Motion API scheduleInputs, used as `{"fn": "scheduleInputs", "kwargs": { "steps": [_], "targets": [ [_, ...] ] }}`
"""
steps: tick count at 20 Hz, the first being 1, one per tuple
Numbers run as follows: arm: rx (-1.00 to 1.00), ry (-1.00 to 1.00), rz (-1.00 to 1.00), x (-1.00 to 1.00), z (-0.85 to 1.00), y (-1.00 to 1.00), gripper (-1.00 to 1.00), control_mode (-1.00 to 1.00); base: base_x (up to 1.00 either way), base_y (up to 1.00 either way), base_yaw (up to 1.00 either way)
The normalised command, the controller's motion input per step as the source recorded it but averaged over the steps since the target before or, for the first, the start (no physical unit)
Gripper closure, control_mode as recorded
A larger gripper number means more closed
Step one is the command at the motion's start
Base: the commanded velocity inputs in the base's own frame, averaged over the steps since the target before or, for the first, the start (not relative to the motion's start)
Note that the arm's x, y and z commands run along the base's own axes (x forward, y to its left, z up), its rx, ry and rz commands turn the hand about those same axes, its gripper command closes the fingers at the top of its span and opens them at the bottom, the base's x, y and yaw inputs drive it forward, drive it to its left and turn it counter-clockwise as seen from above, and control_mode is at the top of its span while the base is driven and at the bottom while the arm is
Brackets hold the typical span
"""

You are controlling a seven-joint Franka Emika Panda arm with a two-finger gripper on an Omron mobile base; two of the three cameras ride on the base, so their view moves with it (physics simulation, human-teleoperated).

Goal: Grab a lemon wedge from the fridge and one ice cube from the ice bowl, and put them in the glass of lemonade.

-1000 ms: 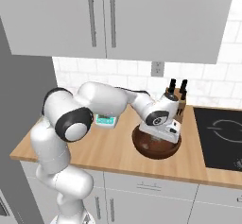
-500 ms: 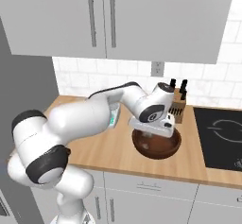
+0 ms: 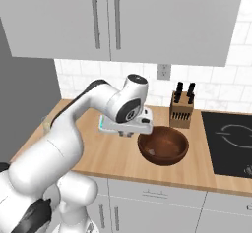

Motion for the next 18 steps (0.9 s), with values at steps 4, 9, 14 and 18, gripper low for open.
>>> {"fn": "scheduleInputs", "kwargs": {
  "steps": [4,9,14,18],
  "targets": [
    [0.03,-0.03,0.02,-0.25,0.34,0.80,1.00,-1.00,0.00,0.00,0.00],
    [0.03,0.00,0.00,-0.15,0.15,0.91,1.00,-1.00,0.00,0.00,0.00],
    [0.03,0.00,0.00,0.00,0.26,0.79,1.00,-1.00,0.00,0.00,0.00],
    [0.15,0.01,0.00,0.00,0.16,0.75,1.00,-1.00,0.00,0.00,0.00]
  ]
}}
